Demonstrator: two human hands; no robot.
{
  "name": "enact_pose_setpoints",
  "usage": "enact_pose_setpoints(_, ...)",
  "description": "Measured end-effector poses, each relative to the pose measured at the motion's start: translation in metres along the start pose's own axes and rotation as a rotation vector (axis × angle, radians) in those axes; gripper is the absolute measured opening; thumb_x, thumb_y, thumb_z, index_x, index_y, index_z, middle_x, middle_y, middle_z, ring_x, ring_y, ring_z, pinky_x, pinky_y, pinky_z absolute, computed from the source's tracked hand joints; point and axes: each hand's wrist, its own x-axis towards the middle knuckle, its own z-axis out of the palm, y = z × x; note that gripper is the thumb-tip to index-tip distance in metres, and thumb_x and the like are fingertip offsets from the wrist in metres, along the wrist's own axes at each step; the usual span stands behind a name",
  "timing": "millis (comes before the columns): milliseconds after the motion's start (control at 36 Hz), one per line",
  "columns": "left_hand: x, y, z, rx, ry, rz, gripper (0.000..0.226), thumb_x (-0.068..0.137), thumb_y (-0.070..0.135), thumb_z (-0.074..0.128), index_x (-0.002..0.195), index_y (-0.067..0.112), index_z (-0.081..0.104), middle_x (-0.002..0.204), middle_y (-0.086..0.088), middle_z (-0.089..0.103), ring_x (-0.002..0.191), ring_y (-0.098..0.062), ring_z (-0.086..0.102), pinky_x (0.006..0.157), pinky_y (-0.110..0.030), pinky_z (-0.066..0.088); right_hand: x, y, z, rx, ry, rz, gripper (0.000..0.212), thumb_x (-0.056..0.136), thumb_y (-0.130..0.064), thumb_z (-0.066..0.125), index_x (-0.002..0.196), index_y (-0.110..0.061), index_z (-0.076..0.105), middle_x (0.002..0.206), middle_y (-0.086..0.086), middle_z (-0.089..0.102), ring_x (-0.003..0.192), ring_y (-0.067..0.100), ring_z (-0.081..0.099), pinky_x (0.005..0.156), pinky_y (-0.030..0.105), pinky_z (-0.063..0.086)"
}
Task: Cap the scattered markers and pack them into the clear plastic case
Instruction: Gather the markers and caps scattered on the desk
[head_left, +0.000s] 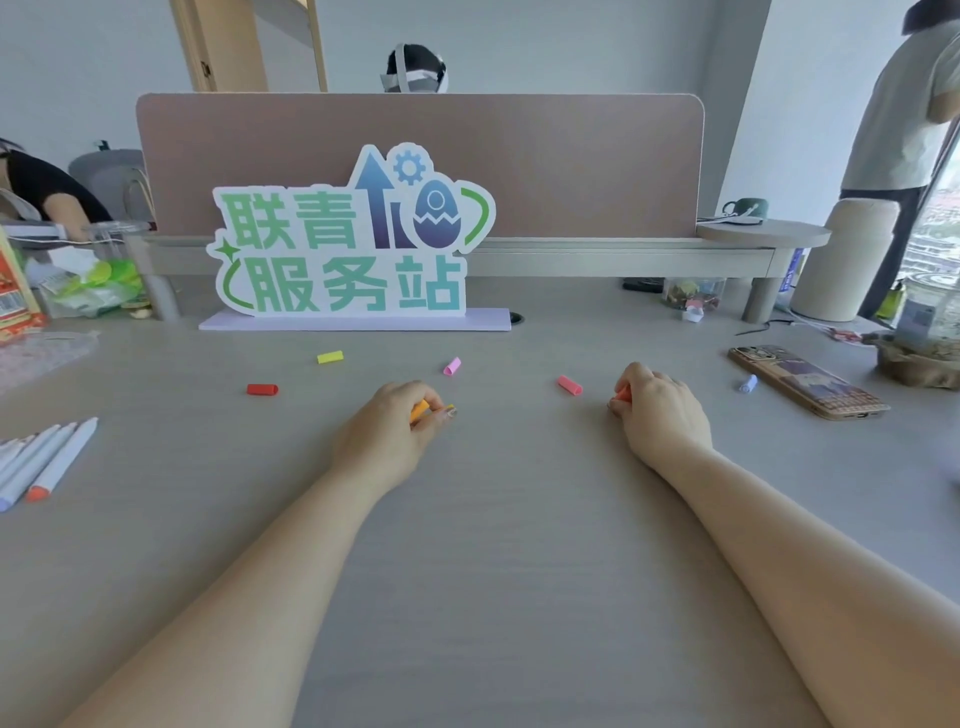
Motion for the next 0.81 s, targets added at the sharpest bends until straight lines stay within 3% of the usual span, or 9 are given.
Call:
enact_pose_setpoints(111,0.000,0.001,0.000,-0.014,0.003,0.007,0.021,0.092,0.048,0.051,0.089,0.028,0.056,0.099,0.007,0.052,0.084,-0.019,0.056,0.079,-0.037,0.049,-0.003,-0.009,0.002,0.074,0.039,-0.037,0.017,0.096,-0.026,0.050,0.107,-0.013,0.053,0.105,0.006,0.059,0.101,0.025,0.050,0.074,0.035,0.043)
enact_pose_setpoints(222,-0.001,0.003,-0.002,-0.021,-0.004,-0.019,0.026,0.095,0.045,0.046,0.095,0.020,0.053,0.103,0.003,0.052,0.084,-0.022,0.055,0.078,-0.039,0.048,-0.007,-0.021,0.005,0.132,0.033,-0.090,0.017,0.098,-0.025,0.047,0.107,-0.011,0.053,0.109,0.006,0.058,0.093,0.027,0.055,0.069,0.034,0.042)
enact_pose_setpoints(361,0.000,0.006,-0.002,0.002,-0.001,-0.062,0.029,0.098,0.042,0.038,0.098,0.015,0.048,0.105,-0.001,0.047,0.084,-0.028,0.054,0.078,-0.040,0.047,-0.005,-0.025,0.009,0.143,-0.065,-0.145,0.021,0.100,-0.023,0.041,0.111,-0.007,0.050,0.114,0.015,0.052,0.094,0.033,0.054,0.076,0.036,0.042)
enact_pose_setpoints(500,0.011,0.004,0.002,-0.013,0.042,-0.087,0.024,0.100,0.037,0.038,0.098,0.014,0.044,0.093,-0.004,0.054,0.080,-0.027,0.051,0.063,-0.034,0.037,0.012,-0.028,0.015,0.212,-0.051,-0.107,0.021,0.099,-0.015,0.040,0.115,-0.005,0.050,0.120,0.016,0.049,0.099,0.033,0.054,0.081,0.036,0.042)
enact_pose_setpoints(639,0.041,-0.001,0.009,0.023,0.072,-0.035,0.024,0.100,0.030,0.041,0.114,0.015,0.053,0.115,-0.005,0.054,0.097,-0.027,0.055,0.083,-0.038,0.045,0.037,-0.034,0.024,0.242,-0.001,-0.093,0.024,0.099,-0.012,0.039,0.120,-0.007,0.050,0.121,0.014,0.051,0.105,0.031,0.050,0.087,0.038,0.043)
enact_pose_setpoints(806,0.083,-0.002,0.027,0.077,0.027,-0.089,0.026,0.100,0.036,0.038,0.109,0.017,0.054,0.115,-0.007,0.051,0.088,-0.028,0.054,0.073,-0.033,0.042,0.053,-0.036,0.042,0.160,-0.089,-0.145,0.025,0.100,-0.019,0.036,0.120,-0.011,0.049,0.120,0.009,0.051,0.111,0.029,0.045,0.088,0.037,0.040)
